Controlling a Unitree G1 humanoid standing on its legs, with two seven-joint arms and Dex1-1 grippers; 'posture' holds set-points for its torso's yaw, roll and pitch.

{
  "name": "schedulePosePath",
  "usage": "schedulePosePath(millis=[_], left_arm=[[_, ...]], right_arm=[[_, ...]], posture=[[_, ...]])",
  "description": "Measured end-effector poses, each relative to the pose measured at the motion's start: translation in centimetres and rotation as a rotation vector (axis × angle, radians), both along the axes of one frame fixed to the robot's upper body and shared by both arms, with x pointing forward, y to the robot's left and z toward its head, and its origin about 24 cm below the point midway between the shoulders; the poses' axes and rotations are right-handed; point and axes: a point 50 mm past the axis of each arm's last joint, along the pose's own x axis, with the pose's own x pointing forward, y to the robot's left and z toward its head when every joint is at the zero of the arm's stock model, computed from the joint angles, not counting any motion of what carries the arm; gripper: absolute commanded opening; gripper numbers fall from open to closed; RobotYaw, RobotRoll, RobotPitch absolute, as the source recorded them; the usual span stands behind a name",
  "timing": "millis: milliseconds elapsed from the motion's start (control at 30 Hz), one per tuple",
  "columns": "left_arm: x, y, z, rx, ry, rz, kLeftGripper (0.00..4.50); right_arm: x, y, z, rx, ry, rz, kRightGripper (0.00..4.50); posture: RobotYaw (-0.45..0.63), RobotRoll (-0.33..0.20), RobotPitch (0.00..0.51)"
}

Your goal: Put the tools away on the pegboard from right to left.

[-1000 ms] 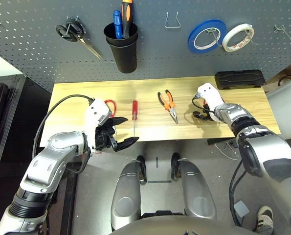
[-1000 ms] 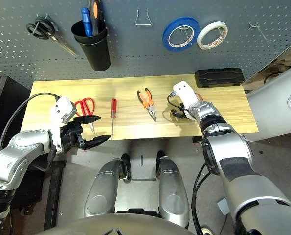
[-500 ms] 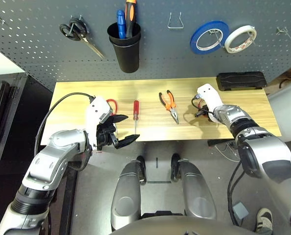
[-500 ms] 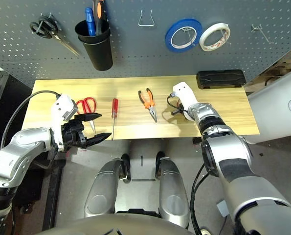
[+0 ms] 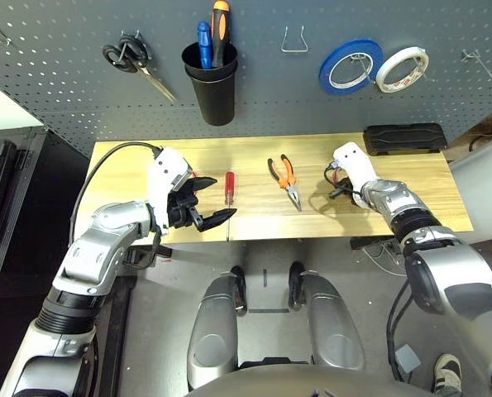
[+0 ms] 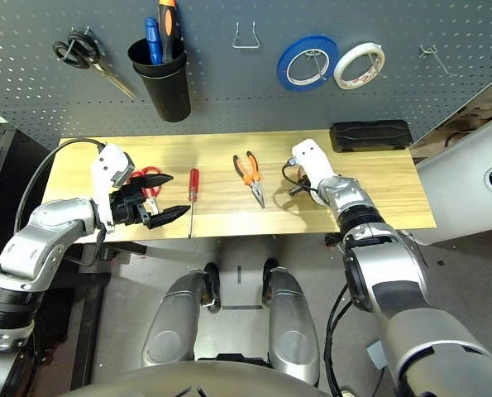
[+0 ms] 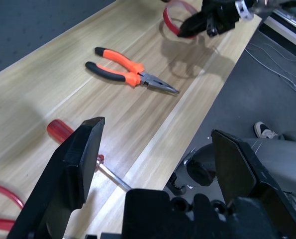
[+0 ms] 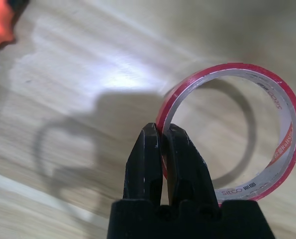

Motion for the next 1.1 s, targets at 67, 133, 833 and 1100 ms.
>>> schedulePosePath(millis=[67,133,833,1100], left_arm=[[0.2,-0.1,0.3,-0.003,-0.010,-0.005,4.50],[0.3,-0.2,0.6,-0.008,-0.020,-0.008,4.50],[1.2,0.4,5.8,-0.368,-0.247,0.221,4.50],[1.4,0.5,6.6,-0.417,-0.273,0.237,4.50]], right_arm=[[-0.1,-0.8,0.9,-0.015,-0.028,0.004,0.03],[-0.1,-1.4,1.8,-0.031,-0.054,0.008,0.03],[-3.8,-4.6,8.4,-0.136,-0.282,0.080,0.03],[-5.1,-6.9,9.9,-0.214,-0.448,0.025,0.03]], posture=[[0.01,0.000,0.194],[0.01,0.000,0.194],[0.00,0.000,0.171],[-0.01,0.000,0.174]])
